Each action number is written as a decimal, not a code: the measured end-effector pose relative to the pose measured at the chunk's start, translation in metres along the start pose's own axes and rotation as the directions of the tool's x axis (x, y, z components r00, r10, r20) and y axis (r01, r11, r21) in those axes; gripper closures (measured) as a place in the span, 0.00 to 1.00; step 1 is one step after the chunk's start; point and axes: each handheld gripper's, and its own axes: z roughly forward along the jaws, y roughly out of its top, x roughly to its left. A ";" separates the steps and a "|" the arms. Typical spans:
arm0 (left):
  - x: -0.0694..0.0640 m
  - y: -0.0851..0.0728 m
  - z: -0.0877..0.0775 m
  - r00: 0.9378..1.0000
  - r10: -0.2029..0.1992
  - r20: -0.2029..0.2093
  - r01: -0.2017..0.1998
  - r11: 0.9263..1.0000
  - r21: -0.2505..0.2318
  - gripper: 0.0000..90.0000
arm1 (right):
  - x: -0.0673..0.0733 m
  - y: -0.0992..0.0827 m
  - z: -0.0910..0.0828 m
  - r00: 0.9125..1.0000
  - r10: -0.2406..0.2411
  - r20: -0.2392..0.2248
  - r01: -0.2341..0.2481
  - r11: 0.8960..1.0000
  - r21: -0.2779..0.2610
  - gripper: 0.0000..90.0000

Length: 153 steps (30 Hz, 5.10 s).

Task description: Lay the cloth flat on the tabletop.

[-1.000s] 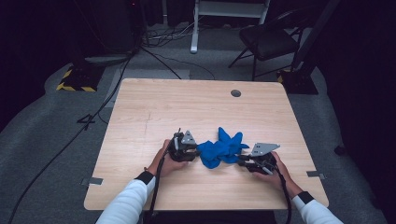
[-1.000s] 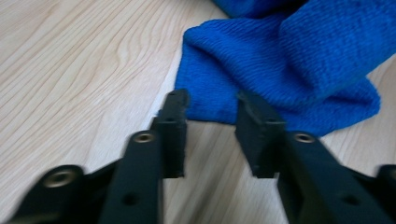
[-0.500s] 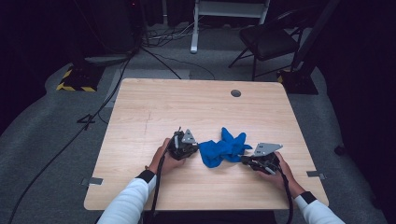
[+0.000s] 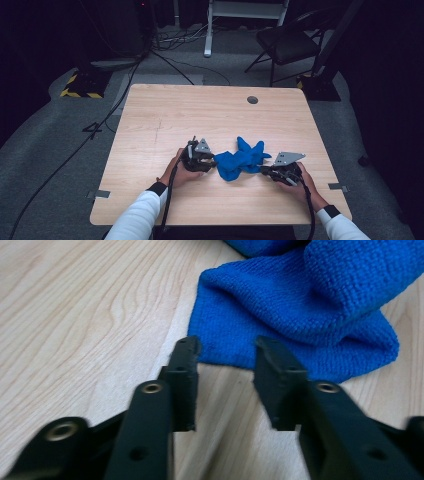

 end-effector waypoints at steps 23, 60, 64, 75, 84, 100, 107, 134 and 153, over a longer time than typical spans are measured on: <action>-0.009 0.020 0.021 0.995 0.077 0.060 -0.078 0.997 0.003 0.97 | -0.002 -0.001 -0.001 1.000 0.004 0.006 -0.004 1.000 0.001 0.95; 0.017 -0.002 -0.012 0.993 0.023 -0.115 -0.016 0.998 0.059 0.98 | -0.020 -0.019 -0.023 0.994 0.081 0.072 -0.084 0.996 0.035 0.94; 0.015 -0.005 -0.016 0.993 0.012 -0.116 -0.004 0.998 0.068 0.98 | -0.020 -0.023 -0.027 0.991 0.084 0.108 -0.088 0.995 0.036 0.84; 0.007 -0.007 -0.020 0.994 0.029 -0.103 -0.021 0.997 0.073 0.80 | -0.037 -0.023 -0.046 0.976 0.134 0.170 -0.127 0.990 -0.054 0.59; -0.006 0.016 -0.013 0.995 0.053 -0.086 -0.053 0.999 -0.005 0.38 | -0.048 -0.010 -0.038 0.979 0.108 0.175 -0.100 0.993 -0.055 0.51; 0.005 0.042 0.018 0.994 0.093 -0.064 -0.090 0.995 0.040 0.95 | -0.046 0.001 -0.027 0.984 0.004 0.179 -0.002 1.000 -0.012 0.95; 0.022 0.032 -0.003 0.990 0.002 -0.138 0.002 1.000 0.026 0.97 | -0.053 -0.003 -0.035 0.972 0.047 0.231 -0.045 0.999 -0.013 0.96; -0.004 0.019 -0.039 0.994 -0.058 -0.092 0.056 0.998 -0.022 0.31 | -0.031 0.010 -0.057 0.984 0.060 0.168 -0.045 0.995 -0.093 0.68; -0.017 0.009 -0.016 0.999 -0.024 0.045 0.020 0.996 0.092 0.81 | -0.002 0.016 0.002 0.997 -0.072 -0.022 0.073 0.996 0.042 0.69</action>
